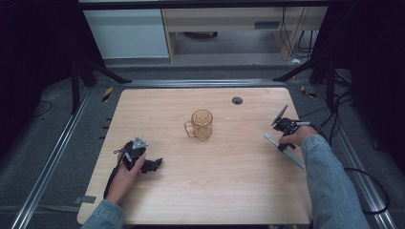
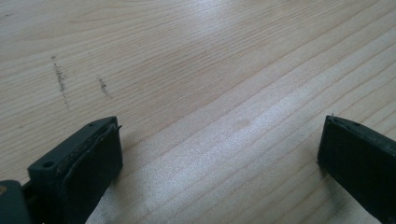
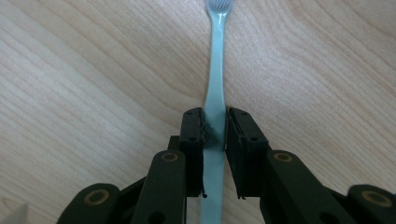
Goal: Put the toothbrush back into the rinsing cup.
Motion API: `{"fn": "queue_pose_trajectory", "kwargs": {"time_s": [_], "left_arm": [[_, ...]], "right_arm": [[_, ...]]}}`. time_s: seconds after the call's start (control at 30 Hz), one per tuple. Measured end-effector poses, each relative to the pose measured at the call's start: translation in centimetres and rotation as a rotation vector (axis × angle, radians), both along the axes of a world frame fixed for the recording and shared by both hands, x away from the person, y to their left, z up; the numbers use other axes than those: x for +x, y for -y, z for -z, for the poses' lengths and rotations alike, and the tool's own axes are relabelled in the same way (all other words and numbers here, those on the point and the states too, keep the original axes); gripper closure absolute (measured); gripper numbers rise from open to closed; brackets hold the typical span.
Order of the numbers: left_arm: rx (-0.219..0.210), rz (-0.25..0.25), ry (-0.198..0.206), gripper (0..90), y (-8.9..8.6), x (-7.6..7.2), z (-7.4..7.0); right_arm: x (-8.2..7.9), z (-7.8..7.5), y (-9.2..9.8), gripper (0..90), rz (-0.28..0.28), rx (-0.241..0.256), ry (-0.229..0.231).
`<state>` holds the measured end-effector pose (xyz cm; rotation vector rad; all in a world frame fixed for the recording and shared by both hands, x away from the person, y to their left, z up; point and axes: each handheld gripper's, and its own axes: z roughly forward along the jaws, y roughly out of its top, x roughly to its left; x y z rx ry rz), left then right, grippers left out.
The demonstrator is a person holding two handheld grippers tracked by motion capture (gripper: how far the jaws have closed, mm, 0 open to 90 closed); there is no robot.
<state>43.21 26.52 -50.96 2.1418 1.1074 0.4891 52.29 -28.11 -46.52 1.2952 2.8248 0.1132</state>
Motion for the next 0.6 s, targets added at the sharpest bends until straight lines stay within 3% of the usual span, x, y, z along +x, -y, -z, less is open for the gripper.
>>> {"fn": "queue_pose_trajectory", "kwargs": {"time_s": [0.4,0.6], "left_arm": [[0.001,0.001,0.000,0.0,-0.01,0.00,0.00],[0.001,0.001,0.000,0.0,-0.01,0.00,-0.01]], "right_arm": [[0.26,0.21,-0.09,78.3,0.020,-0.012,-0.019],[0.36,0.22,-0.64,78.9,-0.008,-0.046,-0.027]]}}
